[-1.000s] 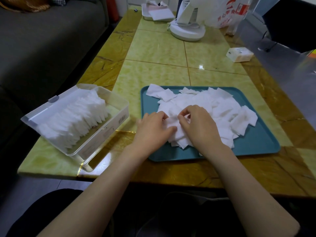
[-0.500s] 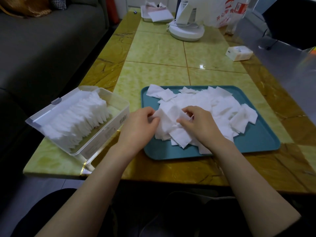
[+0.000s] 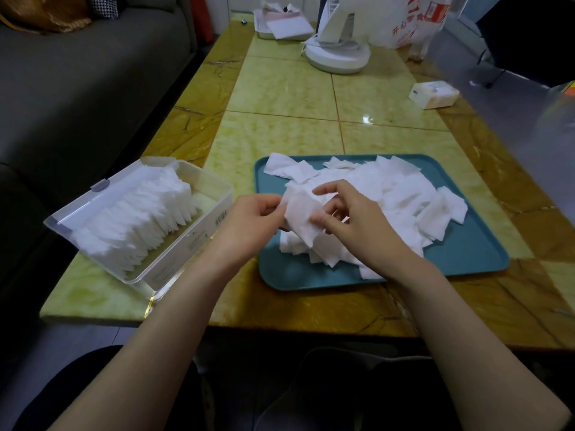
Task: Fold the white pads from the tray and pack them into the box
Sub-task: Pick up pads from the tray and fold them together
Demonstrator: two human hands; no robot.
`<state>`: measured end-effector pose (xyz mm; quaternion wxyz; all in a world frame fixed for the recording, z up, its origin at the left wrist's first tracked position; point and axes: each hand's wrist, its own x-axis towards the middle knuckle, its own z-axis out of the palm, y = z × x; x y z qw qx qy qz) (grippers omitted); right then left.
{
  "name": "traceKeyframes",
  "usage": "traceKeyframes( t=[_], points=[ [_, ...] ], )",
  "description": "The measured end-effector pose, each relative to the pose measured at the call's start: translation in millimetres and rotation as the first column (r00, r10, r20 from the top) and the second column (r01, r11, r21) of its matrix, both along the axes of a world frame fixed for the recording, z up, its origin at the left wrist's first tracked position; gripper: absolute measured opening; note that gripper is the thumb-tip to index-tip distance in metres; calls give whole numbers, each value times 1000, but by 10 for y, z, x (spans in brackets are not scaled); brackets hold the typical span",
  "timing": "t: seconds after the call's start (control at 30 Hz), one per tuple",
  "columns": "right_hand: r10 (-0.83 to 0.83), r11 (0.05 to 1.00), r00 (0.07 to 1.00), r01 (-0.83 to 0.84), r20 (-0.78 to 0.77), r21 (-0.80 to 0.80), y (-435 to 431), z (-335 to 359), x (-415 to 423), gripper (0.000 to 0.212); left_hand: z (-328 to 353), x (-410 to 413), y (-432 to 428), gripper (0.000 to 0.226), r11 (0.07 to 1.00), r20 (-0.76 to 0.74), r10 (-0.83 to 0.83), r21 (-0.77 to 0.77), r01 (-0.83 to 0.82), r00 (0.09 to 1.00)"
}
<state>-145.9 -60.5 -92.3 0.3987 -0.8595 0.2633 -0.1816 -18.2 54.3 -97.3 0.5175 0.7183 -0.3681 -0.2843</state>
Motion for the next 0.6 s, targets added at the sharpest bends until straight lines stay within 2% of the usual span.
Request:
traceKeyframes(
  t=[0.1,0.2,0.4,0.47,0.57,0.6],
  points=[
    [19,997,998,-25,-65,-80,-7,3,-12,37,2,-20,-10,25,999,29,-40,5,40,999],
    [40,986,994,-56,-104,-157,-5,13,-11,33,-31,6,-21,28,996,65,-80,53,77,995],
    [46,981,995,-61,-84,-184,-18,50,-26,31,-35,6,-2,26,988,109,-123,101,112,986],
    [49,977,991,-73,-123,-201,-21,55,-31,25,-34,0,6,33,985,104,-151,99,141,983],
    [39,980,990,-64,-132,-188,-29,40,-34,3,-7,-40,-4,55,986,79,-146,96,139,986],
    [17,986,994,-34,-104,-164,-35,32,-32,6,2,-46,-19,56,990,43,-111,89,107,993]
  ],
)
